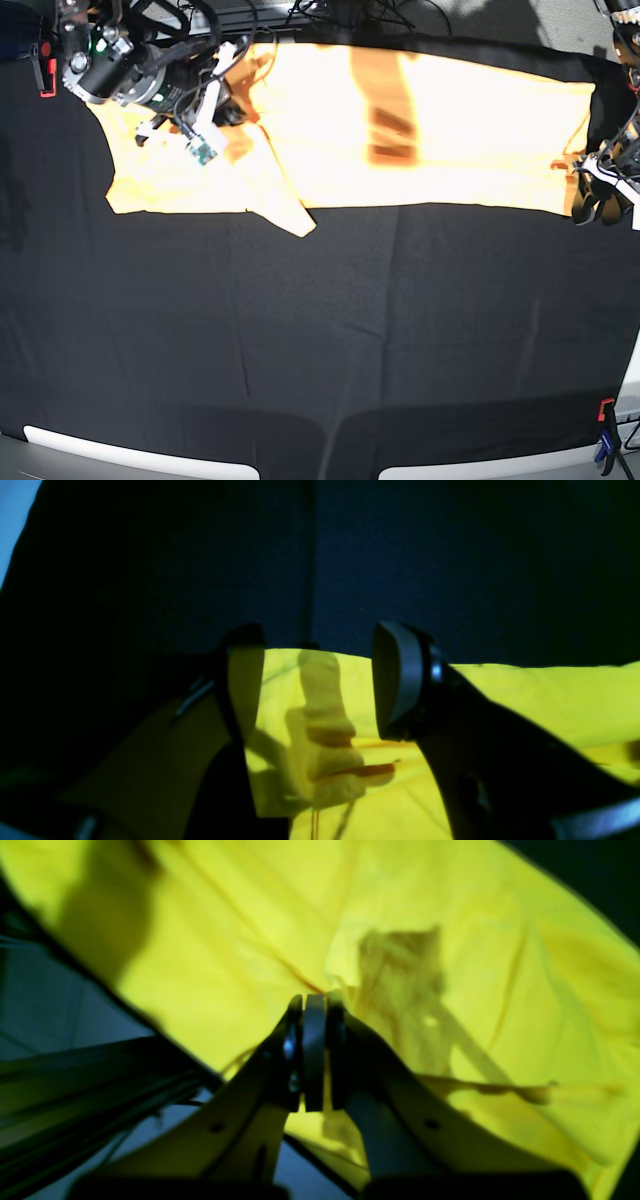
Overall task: Layout the t-shirt on the table in an organized manner, then fold the t-shirt properly
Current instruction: 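Grasp the sleeve edge with the right gripper and fold it inward, then grasp the strip's other end with the left gripper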
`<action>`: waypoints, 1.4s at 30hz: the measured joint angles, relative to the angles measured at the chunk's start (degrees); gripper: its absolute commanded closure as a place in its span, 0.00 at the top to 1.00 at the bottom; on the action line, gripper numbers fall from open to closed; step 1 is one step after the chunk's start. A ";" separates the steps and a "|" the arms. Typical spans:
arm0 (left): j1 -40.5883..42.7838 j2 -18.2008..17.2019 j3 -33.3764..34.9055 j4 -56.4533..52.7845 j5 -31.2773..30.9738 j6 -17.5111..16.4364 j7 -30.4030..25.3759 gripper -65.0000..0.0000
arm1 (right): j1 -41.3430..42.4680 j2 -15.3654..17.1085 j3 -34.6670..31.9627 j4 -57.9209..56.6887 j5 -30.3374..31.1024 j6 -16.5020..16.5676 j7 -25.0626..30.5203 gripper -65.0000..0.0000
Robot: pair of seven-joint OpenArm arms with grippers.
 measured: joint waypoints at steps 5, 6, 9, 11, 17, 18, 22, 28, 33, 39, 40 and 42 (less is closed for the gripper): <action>0.00 0.00 0.00 0.00 0.00 0.00 0.02 0.49 | -1.60 0.02 0.00 0.00 4.90 2.23 -0.63 0.00; 0.00 0.00 0.00 0.00 0.00 0.00 0.02 0.49 | -1.88 0.02 0.00 0.00 5.99 3.06 -0.74 0.00; -0.02 0.00 0.00 0.00 0.02 0.02 0.02 0.49 | -2.95 0.00 0.00 0.00 8.48 3.17 -0.72 0.00; 0.00 0.00 0.00 0.00 0.00 0.00 0.00 0.49 | -2.78 0.00 0.00 0.00 9.22 3.37 -0.70 0.00; 0.00 0.00 0.00 0.00 0.02 0.02 0.02 0.49 | -2.80 0.00 0.00 0.00 10.05 3.37 -2.01 0.00; 0.00 0.00 0.00 0.00 0.02 0.00 0.00 0.49 | -2.80 0.00 0.00 0.00 10.51 3.43 -2.47 0.00; 0.00 0.00 0.00 0.00 0.02 0.02 0.02 0.49 | -2.78 0.02 0.00 0.00 16.06 5.68 -5.90 0.00; 0.00 0.00 0.00 0.00 0.00 0.00 0.02 0.49 | -2.78 0.02 0.00 0.00 18.05 5.70 -5.84 0.19; 0.00 0.00 0.00 0.00 0.00 0.00 0.02 0.49 | -2.45 0.02 0.00 0.00 19.87 5.68 -5.64 0.33; 0.55 -1.31 0.00 0.00 0.00 0.02 0.33 0.49 | 1.38 0.13 0.04 0.00 16.90 5.70 -5.22 0.33; 1.07 -1.51 -0.02 0.00 -0.04 0.00 0.24 0.49 | 2.25 0.13 0.04 0.02 14.97 5.73 -5.25 0.33; 2.97 -1.46 -0.39 0.00 -0.02 0.02 0.24 0.49 | 3.58 0.15 0.04 0.02 11.72 5.73 -5.22 0.33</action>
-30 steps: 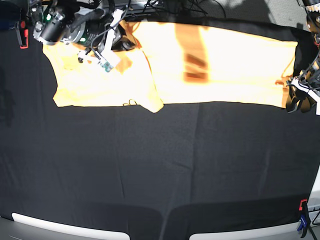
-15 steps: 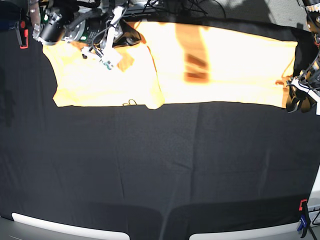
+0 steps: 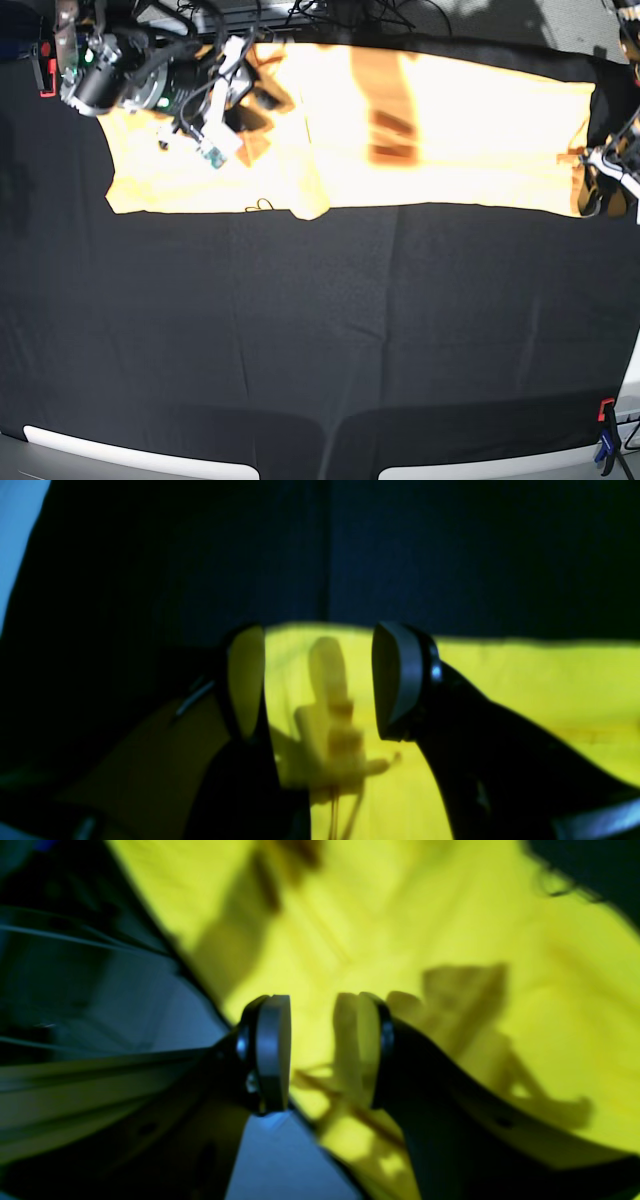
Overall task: Layout the t-shirt on the table in an organized manner, then fold the t-shirt properly
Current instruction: 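Grasp the strip's other end with the left gripper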
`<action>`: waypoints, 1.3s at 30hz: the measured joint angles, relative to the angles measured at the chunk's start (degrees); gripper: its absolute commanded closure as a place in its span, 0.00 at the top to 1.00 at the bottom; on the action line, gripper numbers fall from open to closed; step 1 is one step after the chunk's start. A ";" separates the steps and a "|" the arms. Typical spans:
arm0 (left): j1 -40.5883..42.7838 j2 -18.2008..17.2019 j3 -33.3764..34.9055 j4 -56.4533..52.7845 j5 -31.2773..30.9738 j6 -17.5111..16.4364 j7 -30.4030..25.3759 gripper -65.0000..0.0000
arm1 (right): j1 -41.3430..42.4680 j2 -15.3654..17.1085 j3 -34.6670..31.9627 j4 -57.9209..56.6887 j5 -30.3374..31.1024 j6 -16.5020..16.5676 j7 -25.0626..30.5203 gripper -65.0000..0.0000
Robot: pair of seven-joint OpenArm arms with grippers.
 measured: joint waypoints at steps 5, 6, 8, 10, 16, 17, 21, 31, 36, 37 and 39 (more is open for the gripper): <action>4.42 0.31 -1.66 -0.48 0.04 2.34 -1.36 0.49 | 1.31 0.00 0.00 0.00 -3.48 0.00 0.02 0.33; 4.52 0.26 -2.36 -1.36 0.00 2.84 -2.78 0.49 | 1.29 0.00 0.00 0.00 -3.45 0.00 0.02 0.33; 4.46 -0.02 -3.04 -3.89 -1.11 2.97 -3.28 0.49 | 1.27 0.00 0.00 0.00 -3.43 0.00 0.02 0.33; 4.33 0.07 -3.02 -7.04 -3.72 2.89 -3.13 0.49 | 1.29 0.00 0.00 0.00 -3.45 -0.02 0.04 0.33; 2.36 0.15 -3.04 -15.26 -13.16 -5.29 0.02 0.49 | 1.29 0.00 0.00 0.00 -3.45 0.00 0.02 0.33; 1.92 0.11 -3.04 -16.13 -15.02 -4.76 0.59 0.49 | 1.29 0.00 0.00 0.00 -3.45 0.00 0.02 0.33; 1.31 0.20 -3.04 -17.35 -20.68 -4.76 3.26 0.49 | 1.29 0.00 0.00 0.00 -3.45 -0.02 0.07 0.33; 1.31 0.22 -3.13 -17.35 -30.47 -4.74 13.90 0.49 | 1.29 0.00 0.00 0.00 -3.45 0.00 2.23 0.33; 1.31 0.17 -3.13 -17.35 -30.69 -4.74 15.45 0.49 | 1.29 0.00 0.00 0.00 -3.45 0.00 2.40 0.33; 1.31 0.17 -3.13 -17.35 -30.67 -4.76 15.45 0.49 | 1.29 0.00 0.00 0.00 -3.45 -0.02 2.51 0.33; 1.33 0.20 -3.13 -17.11 -30.69 -4.74 16.00 0.49 | 1.29 0.00 0.00 0.00 -3.48 0.00 2.64 0.33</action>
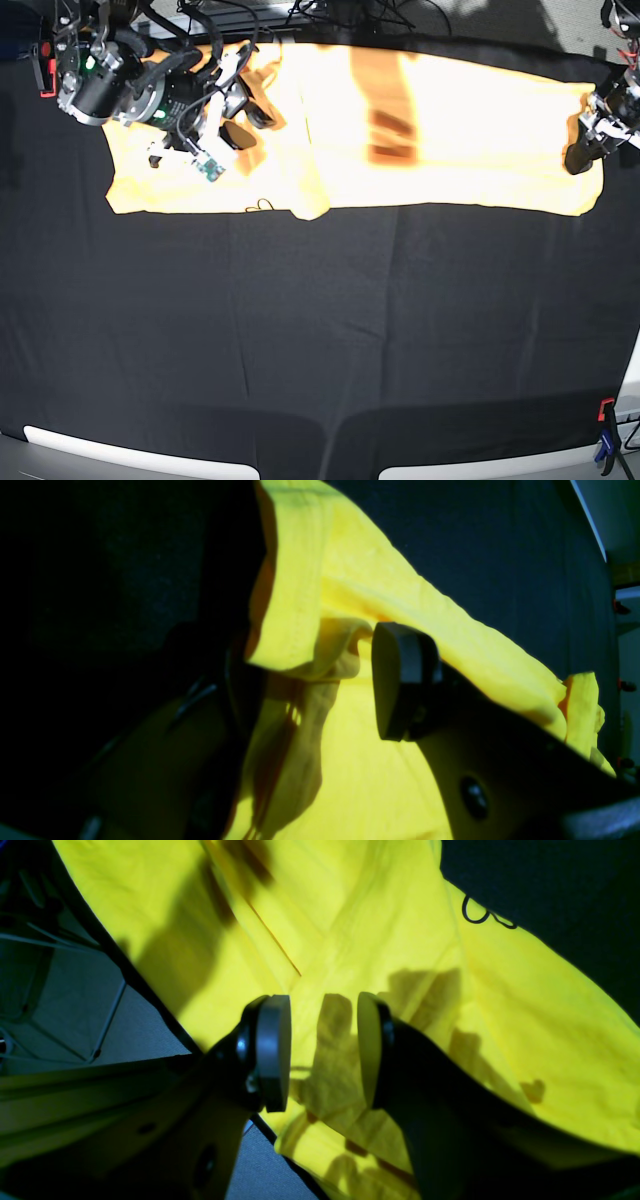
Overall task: Layout the t-shirt on the table in an organized manner, then fold the t-shirt properly
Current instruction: 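Grasp the strip's other end with the left gripper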
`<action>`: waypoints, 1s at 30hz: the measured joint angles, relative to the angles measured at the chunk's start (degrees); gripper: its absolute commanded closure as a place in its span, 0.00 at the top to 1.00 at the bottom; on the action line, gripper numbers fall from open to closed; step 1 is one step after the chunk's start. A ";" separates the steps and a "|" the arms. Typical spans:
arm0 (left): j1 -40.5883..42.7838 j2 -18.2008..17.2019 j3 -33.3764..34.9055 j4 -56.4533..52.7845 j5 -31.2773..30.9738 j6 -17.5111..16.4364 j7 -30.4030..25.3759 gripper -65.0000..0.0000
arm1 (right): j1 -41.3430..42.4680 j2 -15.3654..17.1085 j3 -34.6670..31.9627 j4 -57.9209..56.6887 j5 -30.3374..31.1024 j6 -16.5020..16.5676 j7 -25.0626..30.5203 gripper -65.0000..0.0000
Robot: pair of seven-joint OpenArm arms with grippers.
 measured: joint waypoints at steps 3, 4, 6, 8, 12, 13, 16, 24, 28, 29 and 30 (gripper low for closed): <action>0.00 0.00 0.00 1.57 0.04 0.00 2.69 0.48 | 0.00 0.00 0.00 0.00 0.02 -0.02 0.87 0.33; 0.02 0.02 0.00 2.16 0.04 0.02 3.17 0.47 | 0.00 0.00 0.00 0.00 0.02 -0.02 1.05 0.33; 0.24 0.02 0.04 3.39 0.11 0.20 3.76 0.43 | 0.00 0.00 0.00 0.00 0.02 -0.02 1.09 0.33; 0.81 0.15 0.13 4.70 -0.50 0.22 5.22 0.43 | 0.00 0.00 0.00 0.00 0.00 0.00 1.07 0.33; 1.25 0.26 0.15 6.34 -1.73 0.22 6.67 0.43 | 0.00 0.00 0.00 0.00 -0.02 0.00 1.25 0.33; 1.09 0.26 0.15 6.34 -1.79 0.20 6.40 0.43 | 0.02 0.00 0.00 0.00 -0.02 0.00 1.25 0.33; 1.14 0.31 0.15 6.34 -1.86 0.22 4.48 0.43 | 0.13 0.00 0.00 0.00 0.00 -0.02 1.27 0.33; 1.11 1.07 0.13 6.36 5.14 0.26 -1.31 0.26 | 0.13 0.00 0.00 0.00 0.00 -0.02 1.25 0.33; 1.11 3.56 0.15 6.36 5.46 0.24 -1.31 0.13 | 0.11 0.00 0.00 0.00 -0.02 0.00 1.25 0.33; 1.14 4.07 0.15 6.36 5.46 0.24 -1.55 0.07 | 0.11 0.00 0.00 0.00 -0.02 -0.02 1.25 0.33; 1.14 4.37 0.15 6.34 5.53 0.22 -2.21 0.00 | 0.11 0.00 0.00 0.00 -0.02 0.00 1.25 0.33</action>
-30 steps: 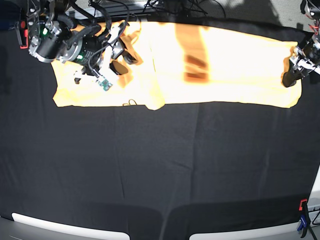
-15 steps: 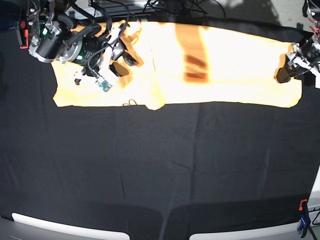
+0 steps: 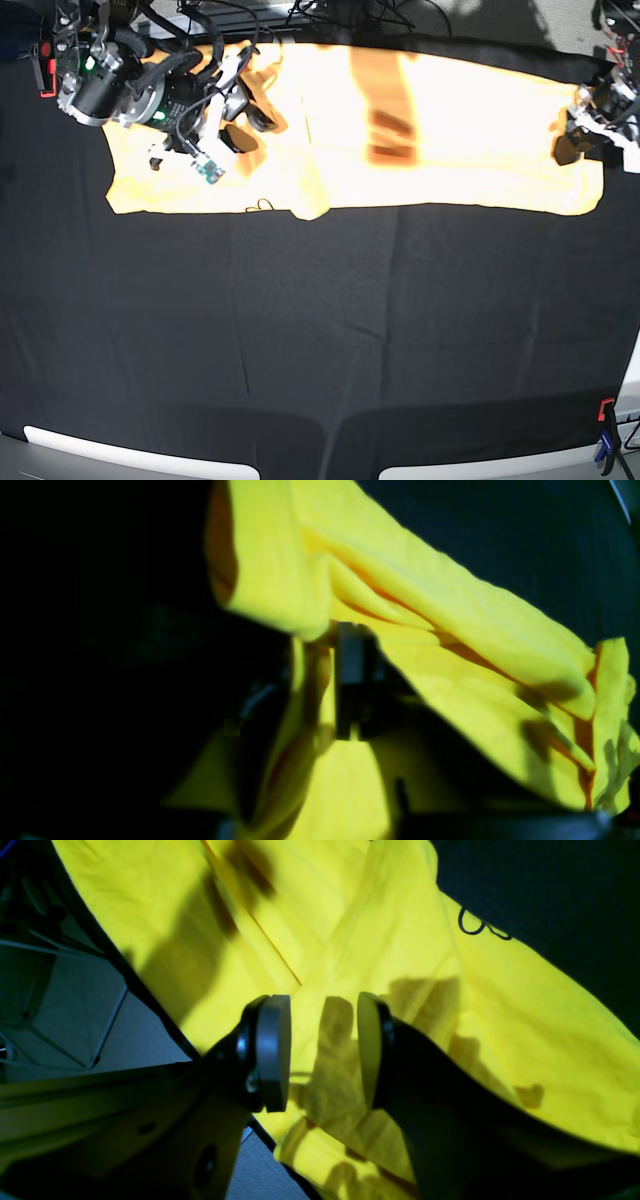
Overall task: Layout the t-shirt on the table in an organized manner, then fold the t-shirt properly
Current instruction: 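Grasp the strip's other end with the left gripper, then lift the strip end with the left gripper and fold it toward the middle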
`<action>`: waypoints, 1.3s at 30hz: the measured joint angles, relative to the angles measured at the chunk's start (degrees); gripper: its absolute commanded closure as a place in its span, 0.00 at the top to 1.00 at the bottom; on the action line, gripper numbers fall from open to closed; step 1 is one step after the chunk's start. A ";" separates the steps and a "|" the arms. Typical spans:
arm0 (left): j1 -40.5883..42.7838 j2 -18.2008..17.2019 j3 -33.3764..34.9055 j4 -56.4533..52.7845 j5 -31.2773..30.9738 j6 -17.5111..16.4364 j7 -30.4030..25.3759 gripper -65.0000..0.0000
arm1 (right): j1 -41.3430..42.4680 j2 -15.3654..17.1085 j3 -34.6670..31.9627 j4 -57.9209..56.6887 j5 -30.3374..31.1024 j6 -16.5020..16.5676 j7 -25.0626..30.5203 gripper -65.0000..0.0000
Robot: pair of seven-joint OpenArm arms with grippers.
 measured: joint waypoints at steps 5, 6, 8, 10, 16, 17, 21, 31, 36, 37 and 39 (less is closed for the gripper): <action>0.00 0.20 0.00 0.00 0.20 0.02 -3.67 0.00 | 0.00 0.00 0.00 0.00 0.02 -0.02 0.00 0.33; -0.02 0.17 0.00 0.00 0.26 0.02 -4.61 0.00 | 0.00 0.00 0.00 0.00 0.00 0.00 0.00 0.33; -0.02 0.20 0.00 0.00 0.13 0.00 -5.11 0.00 | 0.00 0.00 0.00 0.00 0.00 0.00 0.00 0.33; -0.02 0.20 -0.02 0.00 0.13 0.00 -5.11 0.00 | 0.00 0.00 0.00 0.00 0.00 0.00 0.00 0.33; -0.04 0.42 -6.05 0.00 0.28 -0.22 -4.76 0.00 | 0.00 0.00 0.00 0.00 0.00 -0.02 -0.02 0.33; -0.04 0.37 -7.69 0.00 1.05 -0.20 -4.85 0.00 | 0.00 0.00 0.00 0.00 0.00 0.00 0.00 0.33; 0.11 0.22 -11.74 0.00 3.34 0.02 -4.92 0.00 | 0.02 0.00 0.00 0.00 0.00 -0.02 0.24 0.33; 4.83 3.06 -12.07 13.90 -9.94 0.31 5.03 0.00 | 5.92 -0.02 0.00 0.02 -7.50 0.00 1.27 0.33; 9.01 9.73 -8.13 24.37 -10.51 0.28 5.88 0.00 | 8.28 -0.04 0.00 0.02 -7.39 0.02 1.79 0.33; 9.51 10.47 -5.73 25.44 -10.45 0.22 6.12 0.00 | 8.41 -0.02 0.00 0.02 -7.32 0.02 2.12 0.33; 9.49 11.54 0.02 26.29 -10.43 0.20 5.86 0.00 | 8.59 -0.02 -0.02 0.02 -9.31 0.00 2.43 0.33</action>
